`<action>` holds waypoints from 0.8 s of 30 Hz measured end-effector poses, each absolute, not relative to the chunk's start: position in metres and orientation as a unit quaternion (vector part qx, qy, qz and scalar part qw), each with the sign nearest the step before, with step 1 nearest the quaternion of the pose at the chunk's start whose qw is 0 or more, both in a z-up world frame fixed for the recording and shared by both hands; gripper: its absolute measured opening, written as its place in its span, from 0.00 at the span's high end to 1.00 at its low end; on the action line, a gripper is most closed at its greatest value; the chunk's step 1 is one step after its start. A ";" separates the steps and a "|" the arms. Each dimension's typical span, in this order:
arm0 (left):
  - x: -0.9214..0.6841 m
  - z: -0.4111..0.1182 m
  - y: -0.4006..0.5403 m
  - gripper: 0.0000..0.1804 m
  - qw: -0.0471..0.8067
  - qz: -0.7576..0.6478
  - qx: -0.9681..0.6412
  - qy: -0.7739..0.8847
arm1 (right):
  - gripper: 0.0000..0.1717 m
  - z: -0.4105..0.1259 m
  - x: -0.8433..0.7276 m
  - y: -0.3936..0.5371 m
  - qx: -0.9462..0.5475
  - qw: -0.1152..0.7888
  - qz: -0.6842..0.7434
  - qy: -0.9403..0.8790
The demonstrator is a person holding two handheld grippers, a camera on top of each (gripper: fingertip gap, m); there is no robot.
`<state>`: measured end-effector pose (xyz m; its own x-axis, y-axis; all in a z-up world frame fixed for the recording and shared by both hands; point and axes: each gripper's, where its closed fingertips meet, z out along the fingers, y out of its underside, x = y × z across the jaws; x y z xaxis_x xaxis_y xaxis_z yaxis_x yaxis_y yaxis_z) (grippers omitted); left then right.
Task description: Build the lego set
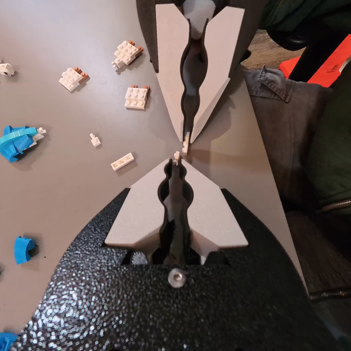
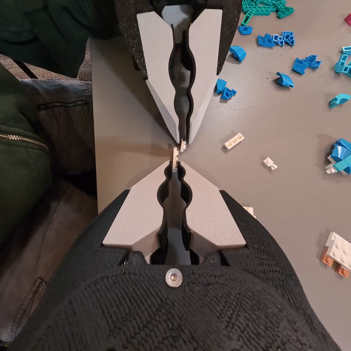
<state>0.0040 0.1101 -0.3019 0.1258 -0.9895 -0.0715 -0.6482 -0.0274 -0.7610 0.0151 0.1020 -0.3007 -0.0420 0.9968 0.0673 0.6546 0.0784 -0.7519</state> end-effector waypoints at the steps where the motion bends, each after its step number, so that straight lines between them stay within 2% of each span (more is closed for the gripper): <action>1: 0.003 -0.302 0.109 0.98 0.334 -0.257 -0.670 0.610 | 0.97 -0.301 0.015 0.101 -0.618 0.307 0.278 -0.668; 15: 0.005 -0.302 0.107 0.98 0.317 -0.264 -0.667 0.620 | 0.97 -0.301 0.011 0.101 -0.612 0.306 0.257 -0.682; 24: 0.005 -0.303 0.107 0.98 0.282 -0.229 -0.681 0.636 | 0.90 -0.299 0.008 0.106 -0.603 0.322 0.238 -0.690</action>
